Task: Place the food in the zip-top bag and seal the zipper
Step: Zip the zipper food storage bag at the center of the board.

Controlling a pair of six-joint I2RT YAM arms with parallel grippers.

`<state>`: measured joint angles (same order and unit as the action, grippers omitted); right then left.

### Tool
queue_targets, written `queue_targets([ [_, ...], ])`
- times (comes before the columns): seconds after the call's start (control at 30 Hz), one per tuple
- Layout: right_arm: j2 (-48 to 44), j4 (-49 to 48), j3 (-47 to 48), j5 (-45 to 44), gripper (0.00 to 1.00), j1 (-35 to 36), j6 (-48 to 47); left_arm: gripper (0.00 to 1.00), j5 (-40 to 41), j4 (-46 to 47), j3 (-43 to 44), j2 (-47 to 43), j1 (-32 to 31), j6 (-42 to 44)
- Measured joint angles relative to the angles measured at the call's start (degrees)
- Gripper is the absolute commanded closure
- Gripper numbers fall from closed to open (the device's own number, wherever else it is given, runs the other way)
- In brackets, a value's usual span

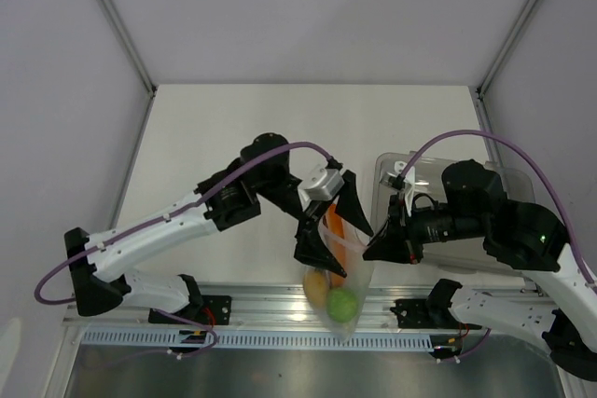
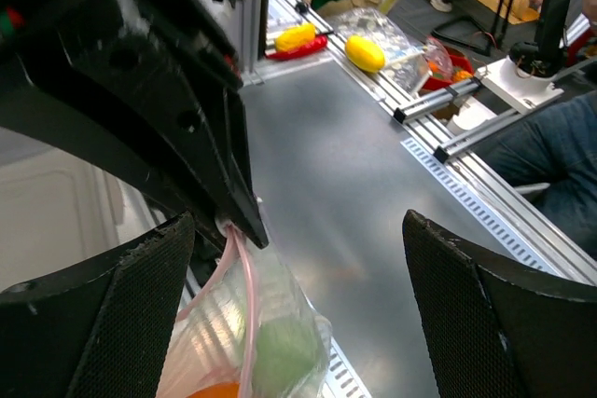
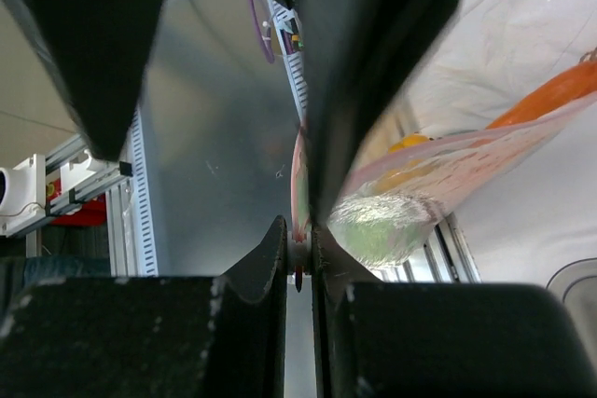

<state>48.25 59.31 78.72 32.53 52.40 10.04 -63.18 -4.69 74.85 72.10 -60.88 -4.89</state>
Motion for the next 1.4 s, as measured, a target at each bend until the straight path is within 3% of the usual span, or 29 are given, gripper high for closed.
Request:
queue_targets([
  [0.43,-0.55,0.5,0.04,0.72,1.0,0.0,-0.04,0.08,4.83,-2.97,0.17,8.48,-1.57,1.14],
  [0.6,-0.96,1.11,0.04,0.76,1.0,0.0,-0.63,0.17,4.76,-5.62,3.17,10.38,-1.57,2.82],
  [0.83,-1.84,2.71,0.07,0.37,1.0,0.0,-1.33,0.4,3.72,-8.55,3.65,10.86,-0.68,4.92],
  [1.17,-1.92,3.43,0.31,-0.2,1.0,-0.02,-2.6,0.59,3.72,-13.14,0.24,10.32,0.87,6.88],
  [1.27,-1.75,3.34,0.31,-0.79,1.0,-0.02,-2.86,0.72,5.31,-13.44,-1.03,9.46,0.9,6.86],
  [1.4,-1.49,2.75,0.31,-2.4,1.0,-0.02,-3.06,0.99,9.57,-13.49,-4.07,6.32,1.03,6.34],
])
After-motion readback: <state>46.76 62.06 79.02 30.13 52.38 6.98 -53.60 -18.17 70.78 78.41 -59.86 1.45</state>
